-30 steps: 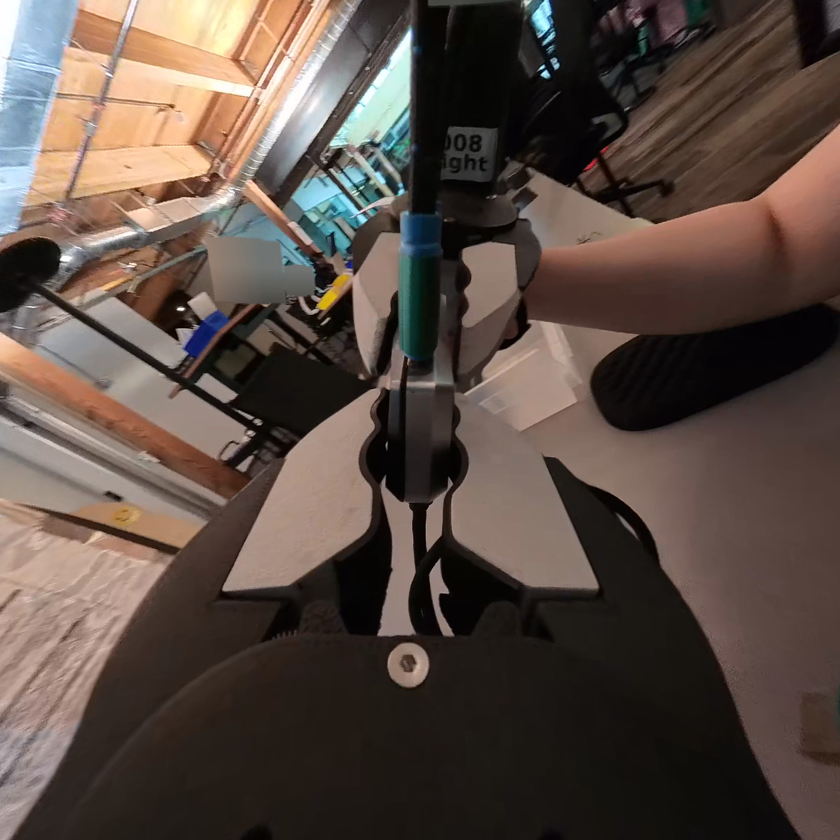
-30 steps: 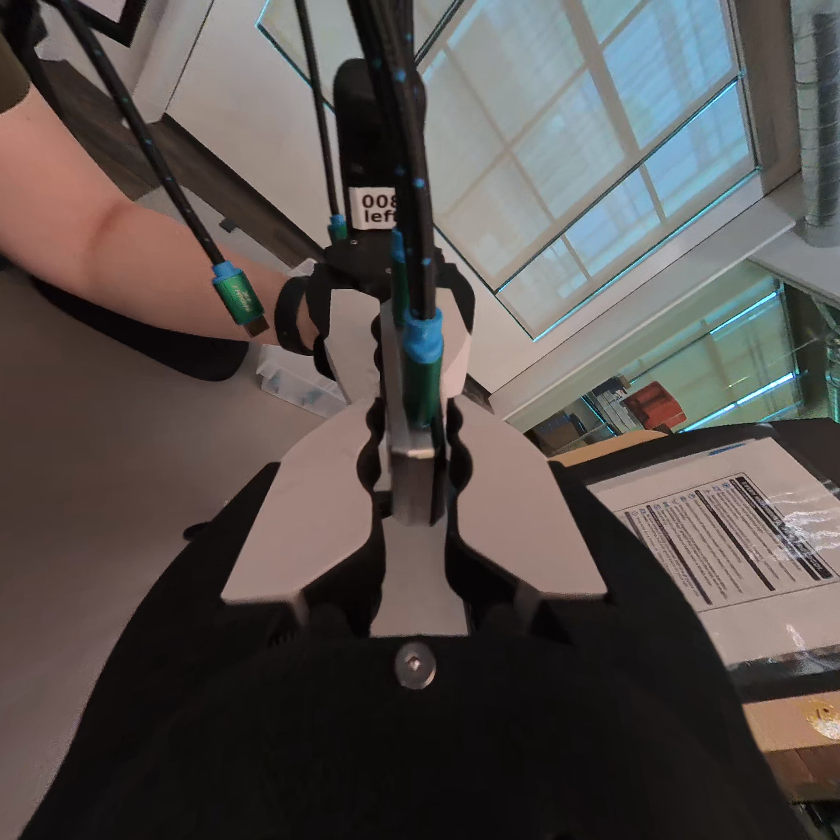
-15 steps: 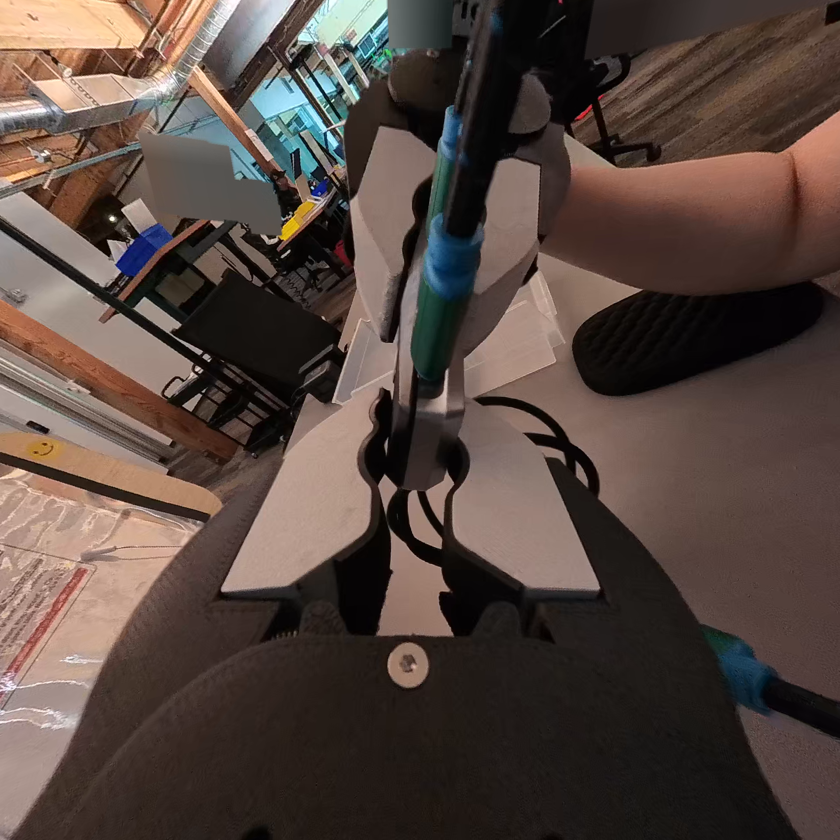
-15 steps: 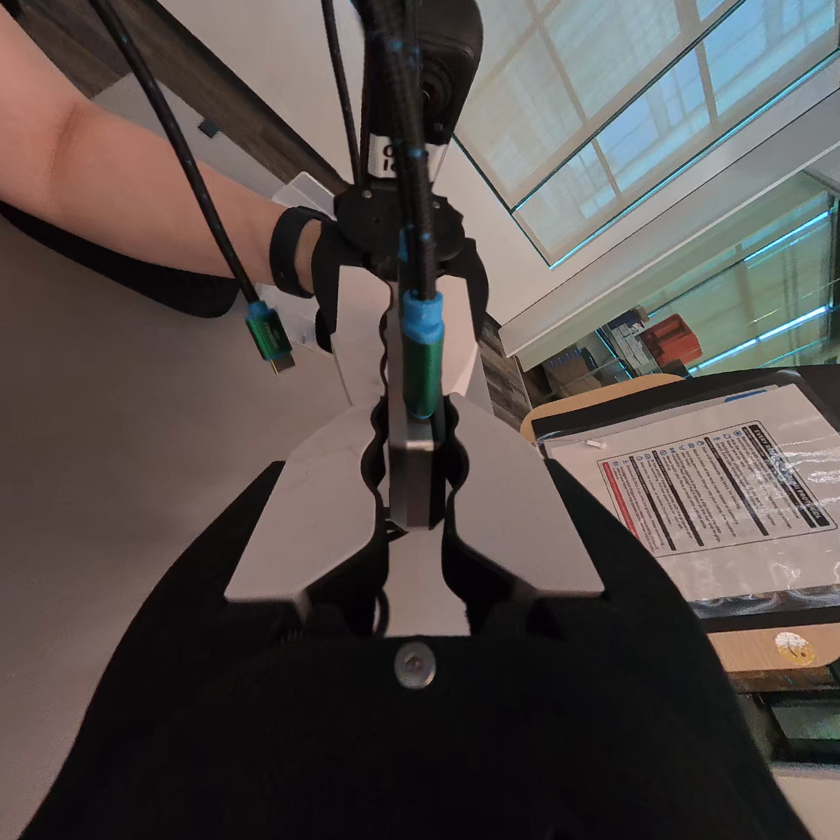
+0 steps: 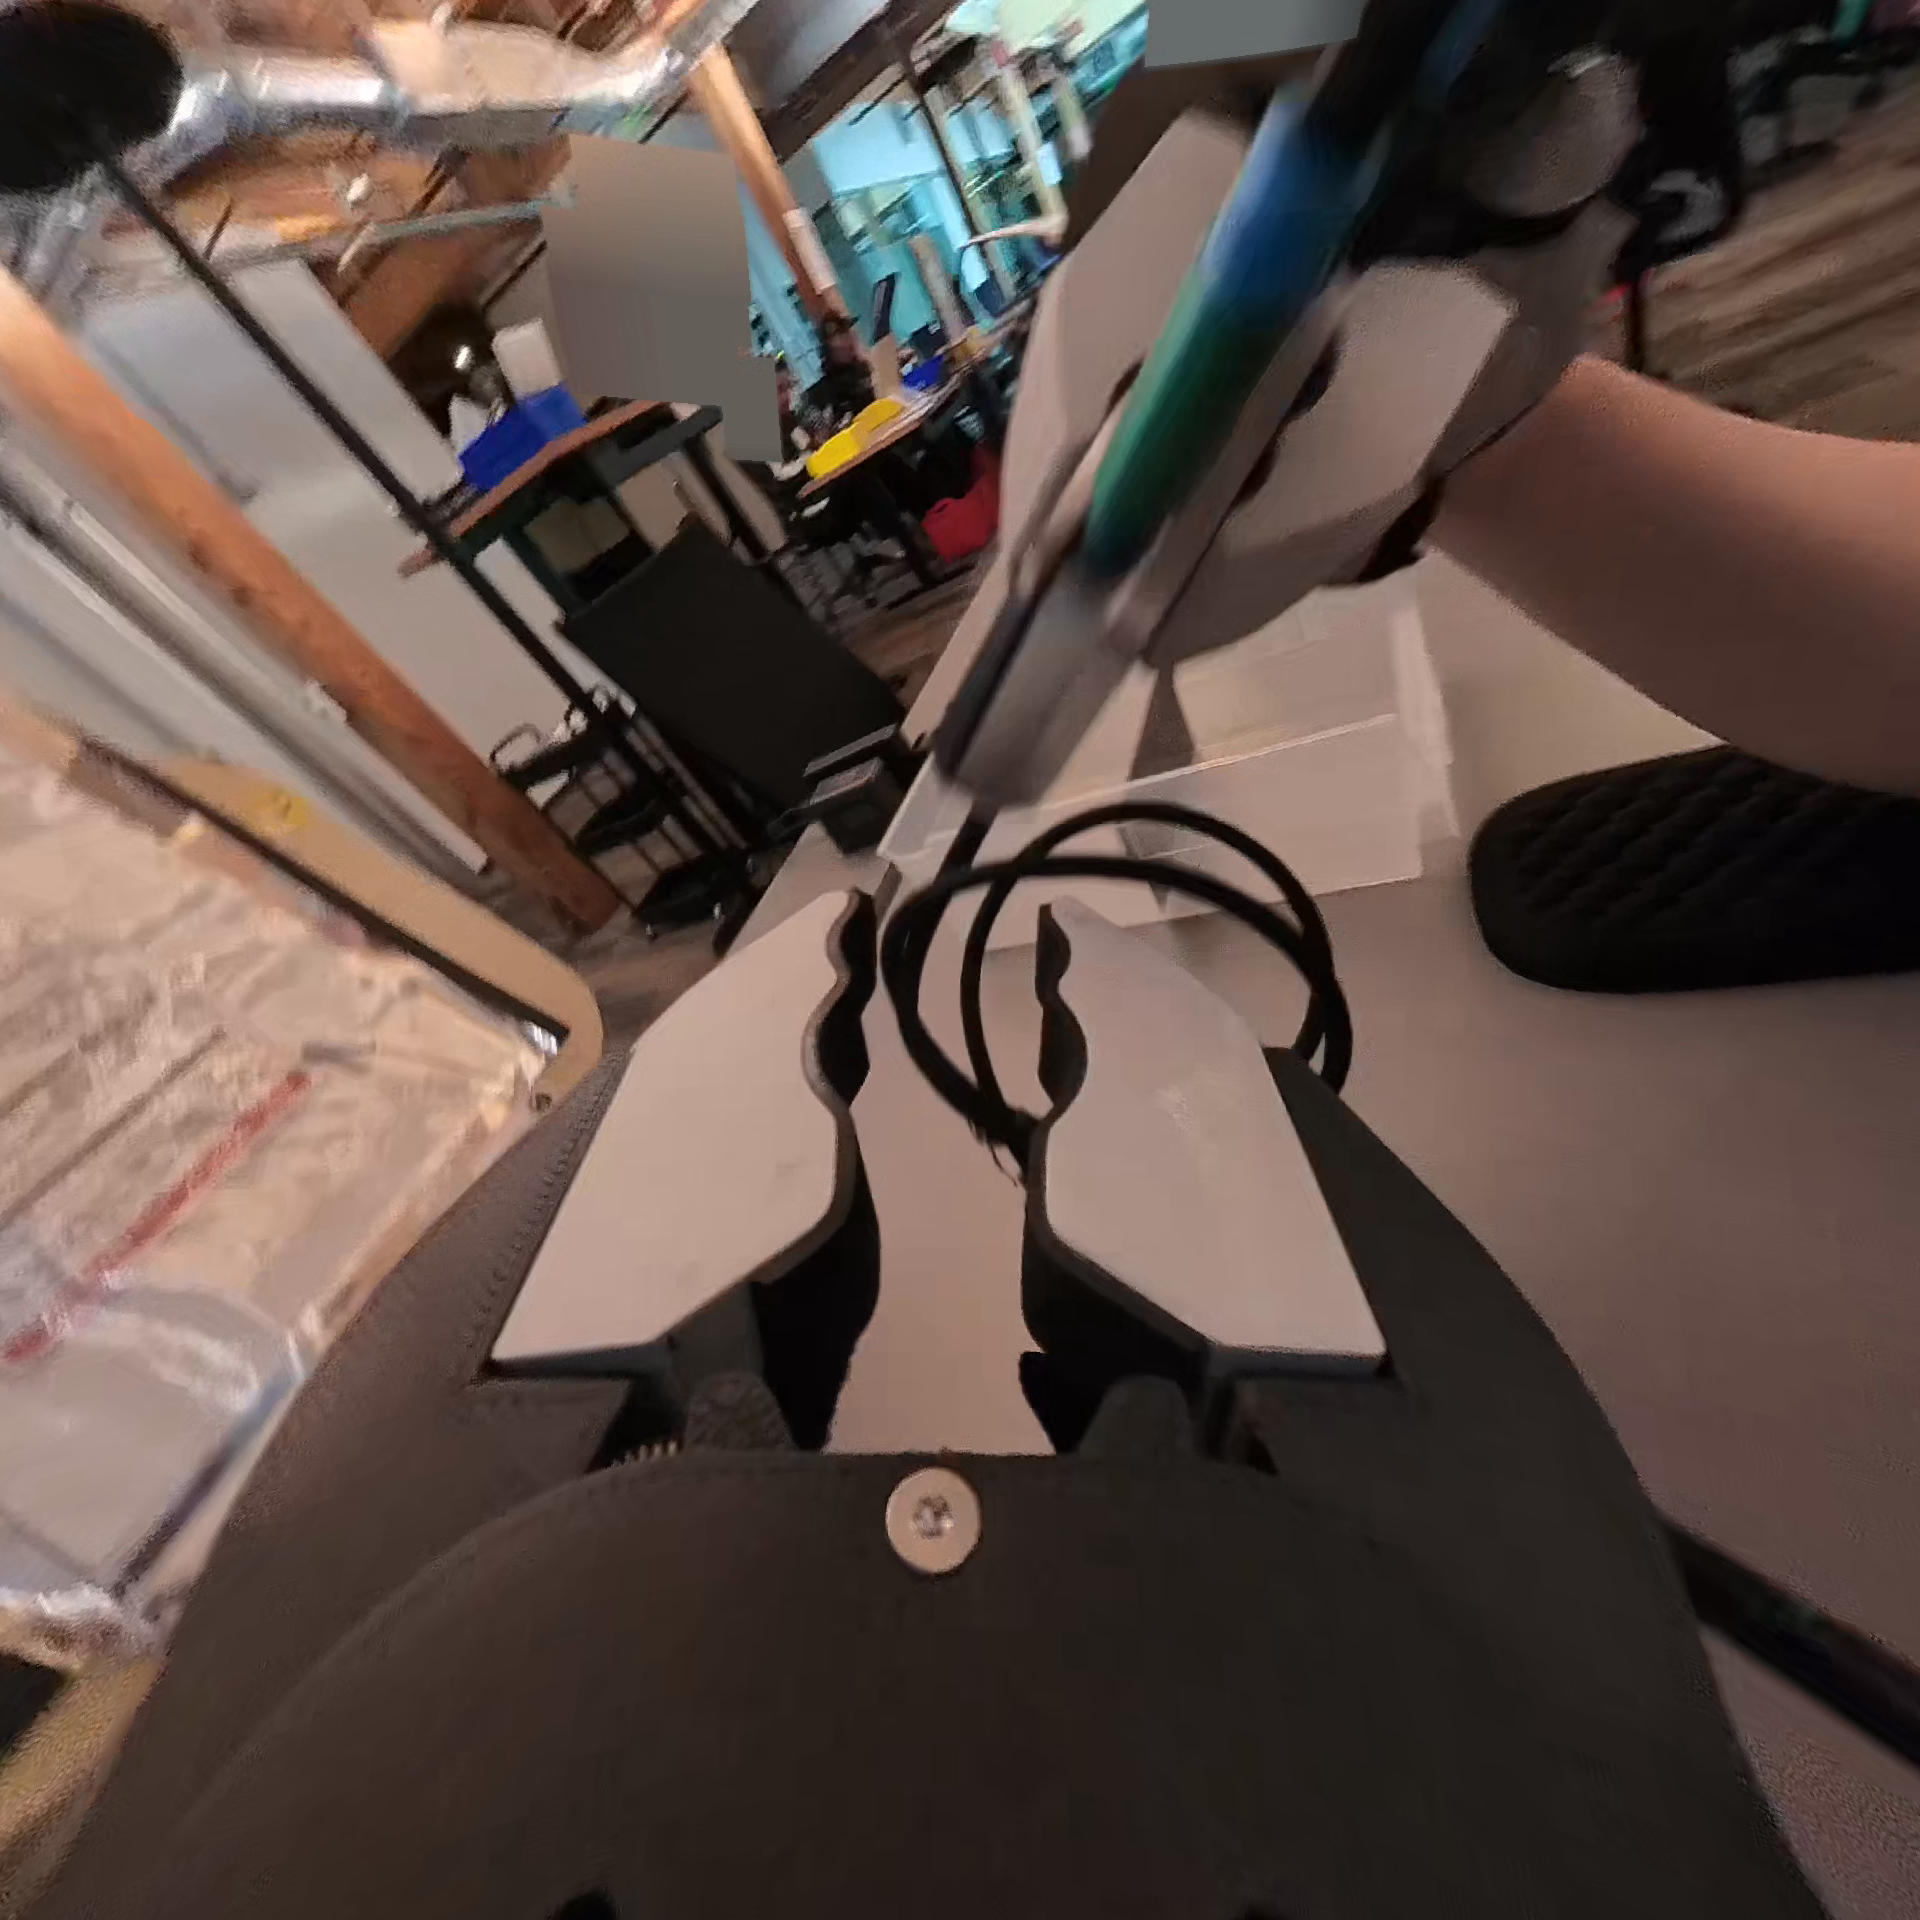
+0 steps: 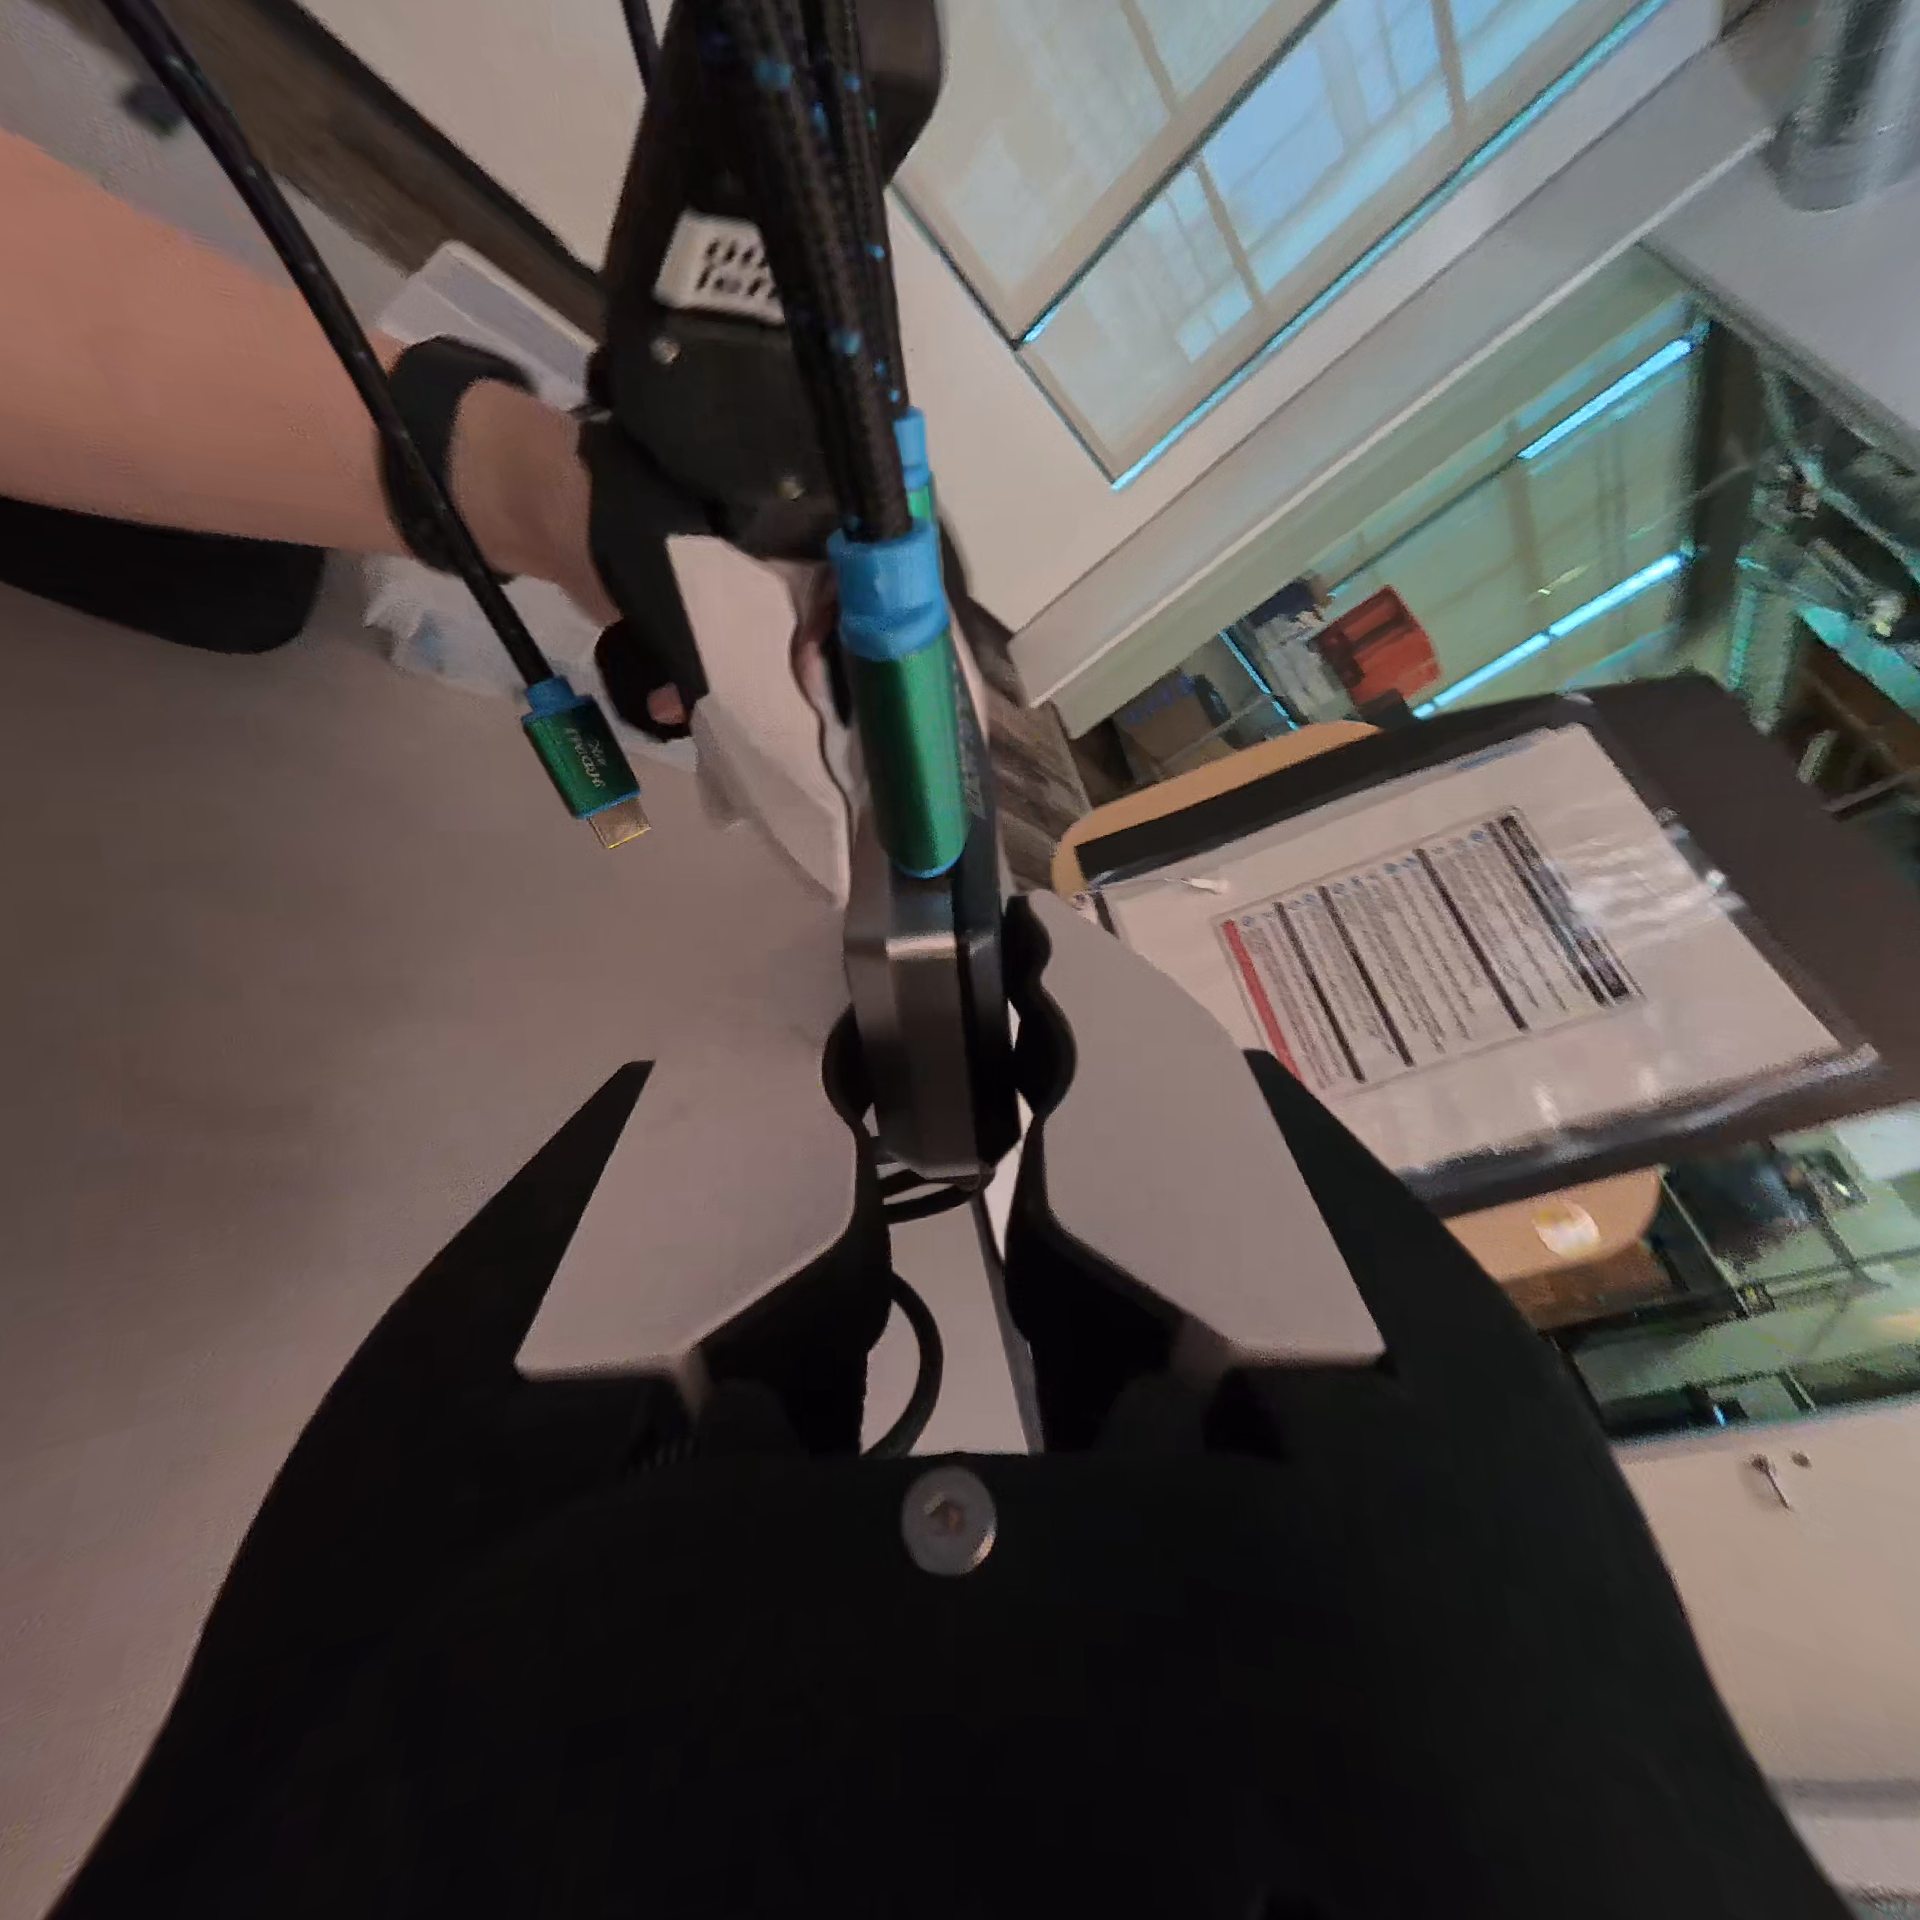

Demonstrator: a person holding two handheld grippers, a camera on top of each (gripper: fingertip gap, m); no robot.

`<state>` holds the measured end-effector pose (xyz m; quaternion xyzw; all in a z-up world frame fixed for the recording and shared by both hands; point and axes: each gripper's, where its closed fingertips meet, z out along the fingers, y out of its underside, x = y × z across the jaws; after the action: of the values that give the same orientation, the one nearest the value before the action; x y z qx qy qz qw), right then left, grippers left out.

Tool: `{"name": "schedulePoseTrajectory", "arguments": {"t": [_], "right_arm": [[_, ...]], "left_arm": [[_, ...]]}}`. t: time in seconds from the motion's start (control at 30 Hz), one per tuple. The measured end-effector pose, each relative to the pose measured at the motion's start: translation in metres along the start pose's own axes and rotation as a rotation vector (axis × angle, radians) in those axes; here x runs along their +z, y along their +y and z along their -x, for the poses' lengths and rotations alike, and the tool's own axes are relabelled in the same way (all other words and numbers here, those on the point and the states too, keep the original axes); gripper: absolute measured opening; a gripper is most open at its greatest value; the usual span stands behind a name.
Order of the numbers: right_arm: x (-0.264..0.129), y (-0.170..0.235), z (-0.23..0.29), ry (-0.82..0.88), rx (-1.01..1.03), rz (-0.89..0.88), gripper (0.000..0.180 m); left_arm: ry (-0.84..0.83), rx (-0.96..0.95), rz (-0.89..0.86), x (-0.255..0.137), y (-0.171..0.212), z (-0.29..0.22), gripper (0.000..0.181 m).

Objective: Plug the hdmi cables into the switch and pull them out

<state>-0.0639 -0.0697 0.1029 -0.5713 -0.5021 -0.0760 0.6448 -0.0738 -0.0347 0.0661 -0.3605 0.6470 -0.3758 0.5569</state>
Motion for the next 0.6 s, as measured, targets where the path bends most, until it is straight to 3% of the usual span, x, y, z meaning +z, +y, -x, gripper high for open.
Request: {"name": "schedulePoseTrajectory", "arguments": {"t": [0.17, 0.27, 0.37, 0.47, 0.6], "right_arm": [[-0.042, 0.018, -0.059, 0.25, 0.137, -0.023, 0.022], [-0.089, 0.038, -0.107, 0.517, 0.228, -0.026, 0.022], [-0.14, 0.079, -0.139, 0.754, 0.28, 0.061, 0.022], [-0.172, 0.131, -0.15, 0.852, 0.335, 0.169, 0.022], [-0.191, 0.208, -0.143, 0.85, 0.435, 0.305, 0.022]], "left_arm": [[-0.022, -0.359, 0.011, 0.021, 0.04, 0.018, 0.019], [-0.047, -0.44, 0.089, 0.025, 0.077, 0.027, 0.018], [-0.038, -0.499, 0.079, 0.022, 0.085, 0.031, 0.016], [0.007, -0.523, 0.037, 0.02, 0.073, 0.028, 0.016], [0.012, -0.481, 0.047, 0.021, 0.07, 0.024, 0.016]]}}
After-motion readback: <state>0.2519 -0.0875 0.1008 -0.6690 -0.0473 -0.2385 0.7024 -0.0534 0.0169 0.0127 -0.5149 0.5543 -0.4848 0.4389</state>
